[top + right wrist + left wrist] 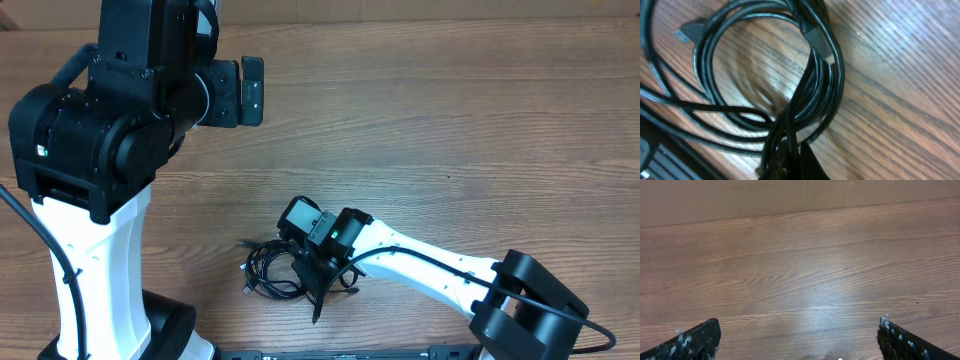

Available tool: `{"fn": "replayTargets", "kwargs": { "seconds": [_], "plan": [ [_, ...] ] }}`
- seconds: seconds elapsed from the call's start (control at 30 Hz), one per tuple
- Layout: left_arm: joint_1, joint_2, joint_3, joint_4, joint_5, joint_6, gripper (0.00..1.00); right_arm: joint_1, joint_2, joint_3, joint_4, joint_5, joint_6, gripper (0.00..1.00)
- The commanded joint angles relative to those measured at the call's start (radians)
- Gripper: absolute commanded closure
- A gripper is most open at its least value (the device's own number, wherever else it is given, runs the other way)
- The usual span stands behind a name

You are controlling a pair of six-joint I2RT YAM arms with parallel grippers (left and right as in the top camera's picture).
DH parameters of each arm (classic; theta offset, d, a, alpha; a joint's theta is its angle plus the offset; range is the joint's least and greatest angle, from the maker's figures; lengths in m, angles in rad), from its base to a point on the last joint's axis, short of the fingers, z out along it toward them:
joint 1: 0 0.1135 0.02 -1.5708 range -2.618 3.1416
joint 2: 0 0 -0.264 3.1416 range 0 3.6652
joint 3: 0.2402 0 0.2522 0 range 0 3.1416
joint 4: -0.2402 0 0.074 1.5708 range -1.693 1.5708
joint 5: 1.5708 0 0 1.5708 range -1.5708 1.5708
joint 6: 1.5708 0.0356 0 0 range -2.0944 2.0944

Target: Untangle cables

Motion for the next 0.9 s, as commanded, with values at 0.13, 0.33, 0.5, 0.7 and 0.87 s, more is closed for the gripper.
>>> {"fn": "replayTargets", "kwargs": {
  "seconds": [0.13,0.33,0.5,0.7,0.87],
  "plan": [
    [0.001,-0.007,0.006,-0.002,-0.013,0.027,0.00,-0.053,-0.069,0.513,-0.280,0.139,-0.061,0.96],
    [0.001,-0.007,0.006,-0.002,-0.013,0.027,0.00,-0.114,-0.076,0.686,-0.360,0.322,-0.129,0.96],
    [0.001,-0.007,0.006,-0.002,-0.013,0.027,0.00,-0.207,-0.074,0.684,-0.364,0.333,-0.133,0.96],
    [0.001,-0.007,0.006,-0.002,-0.013,0.027,0.00,-0.342,-0.073,0.683,-0.398,0.260,-0.127,0.00],
    [0.001,-0.007,0.006,-0.002,-0.010,0.027,0.00,-0.343,-0.073,0.610,-0.420,0.049,-0.127,0.01]
  ]
}}
